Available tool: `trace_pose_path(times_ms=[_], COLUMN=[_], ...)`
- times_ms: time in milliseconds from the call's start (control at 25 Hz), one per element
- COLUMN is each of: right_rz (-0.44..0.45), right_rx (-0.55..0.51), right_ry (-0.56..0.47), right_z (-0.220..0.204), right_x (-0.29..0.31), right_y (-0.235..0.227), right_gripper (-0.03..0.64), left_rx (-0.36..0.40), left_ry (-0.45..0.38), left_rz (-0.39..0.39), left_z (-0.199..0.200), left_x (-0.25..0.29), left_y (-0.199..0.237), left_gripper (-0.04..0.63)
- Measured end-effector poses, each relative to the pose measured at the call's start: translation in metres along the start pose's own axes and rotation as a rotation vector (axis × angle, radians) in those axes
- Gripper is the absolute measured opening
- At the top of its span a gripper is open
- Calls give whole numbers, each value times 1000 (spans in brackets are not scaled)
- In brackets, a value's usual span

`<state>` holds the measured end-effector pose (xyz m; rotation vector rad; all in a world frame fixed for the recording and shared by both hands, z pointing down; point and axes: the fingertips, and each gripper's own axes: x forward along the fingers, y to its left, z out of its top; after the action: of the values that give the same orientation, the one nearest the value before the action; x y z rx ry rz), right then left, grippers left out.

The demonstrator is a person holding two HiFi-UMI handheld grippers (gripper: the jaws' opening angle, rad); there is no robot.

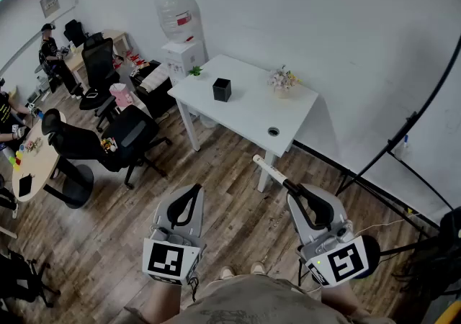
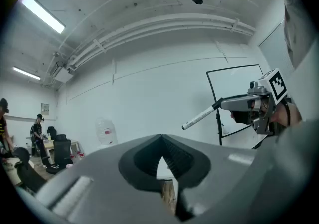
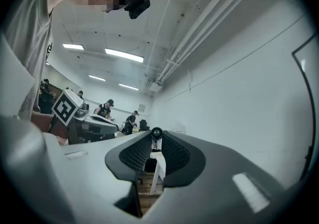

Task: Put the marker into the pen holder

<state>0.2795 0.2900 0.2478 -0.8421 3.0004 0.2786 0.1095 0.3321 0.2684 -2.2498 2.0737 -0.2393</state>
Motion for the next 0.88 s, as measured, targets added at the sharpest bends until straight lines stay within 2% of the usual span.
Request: trace_pose_path(times_ms=[200,880], right_rz=[-1,25], right_rx=[37,52], right_ry=[-12,-3], right_z=[-4,-23], right_x=[0,-26], right_y=[-13,-48], right_gripper=[92,93], left_rx=[2,11], left_ry=[9,37], left_rz=[2,25], left_z=[-1,-5], left_x=[10,26], left_y=[-6,-48], left_gripper=[0,0])
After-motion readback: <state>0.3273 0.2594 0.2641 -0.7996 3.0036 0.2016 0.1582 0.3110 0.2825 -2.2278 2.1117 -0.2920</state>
